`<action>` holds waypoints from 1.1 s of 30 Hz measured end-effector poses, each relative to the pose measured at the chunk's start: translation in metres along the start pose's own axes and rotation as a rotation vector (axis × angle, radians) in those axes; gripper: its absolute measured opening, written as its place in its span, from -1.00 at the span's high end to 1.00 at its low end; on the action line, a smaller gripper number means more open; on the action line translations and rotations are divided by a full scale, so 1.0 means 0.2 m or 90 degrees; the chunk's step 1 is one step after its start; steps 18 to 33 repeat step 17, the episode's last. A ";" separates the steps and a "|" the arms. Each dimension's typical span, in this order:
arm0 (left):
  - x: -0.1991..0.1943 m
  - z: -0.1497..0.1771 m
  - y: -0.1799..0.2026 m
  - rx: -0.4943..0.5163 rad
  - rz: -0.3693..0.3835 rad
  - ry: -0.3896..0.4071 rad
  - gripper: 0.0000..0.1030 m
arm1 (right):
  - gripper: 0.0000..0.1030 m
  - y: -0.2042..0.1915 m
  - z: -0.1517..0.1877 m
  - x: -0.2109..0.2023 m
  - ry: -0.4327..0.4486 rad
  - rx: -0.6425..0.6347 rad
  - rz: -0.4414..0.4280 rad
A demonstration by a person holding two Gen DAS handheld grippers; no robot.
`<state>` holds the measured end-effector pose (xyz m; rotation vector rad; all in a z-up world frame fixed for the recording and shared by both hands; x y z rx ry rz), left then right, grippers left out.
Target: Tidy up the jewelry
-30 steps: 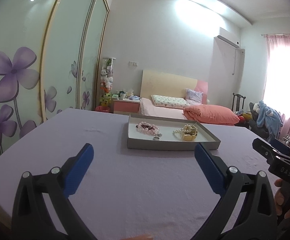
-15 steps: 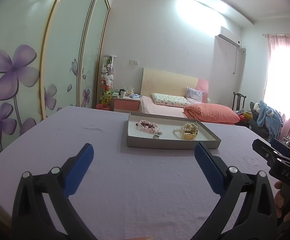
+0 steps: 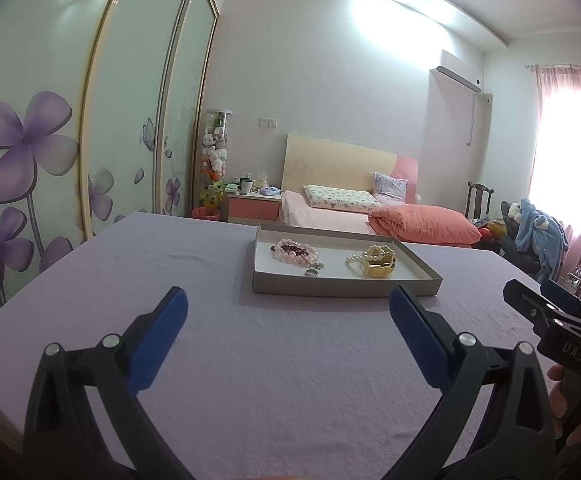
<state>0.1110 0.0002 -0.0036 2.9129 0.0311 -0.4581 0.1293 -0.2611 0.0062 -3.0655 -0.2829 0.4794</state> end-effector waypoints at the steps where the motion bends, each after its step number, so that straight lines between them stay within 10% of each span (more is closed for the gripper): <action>1: 0.00 0.00 0.00 0.000 0.000 0.000 -0.91 | -0.97 0.00 0.00 0.00 0.000 0.000 0.000; 33: 0.00 0.00 0.03 0.005 0.003 -0.001 -0.91 | -0.97 -0.02 0.00 0.00 -0.005 0.000 -0.002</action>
Point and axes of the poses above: each gripper's, at about its wrist camera, not at the fingertips, and x roughly the way its jaws point, y to its right, z to its underside, the point moved 3 cm from there along x, roughly the way its jaws point, and after that the axes turned 4 degrees about -x, right-handed, at the moved point
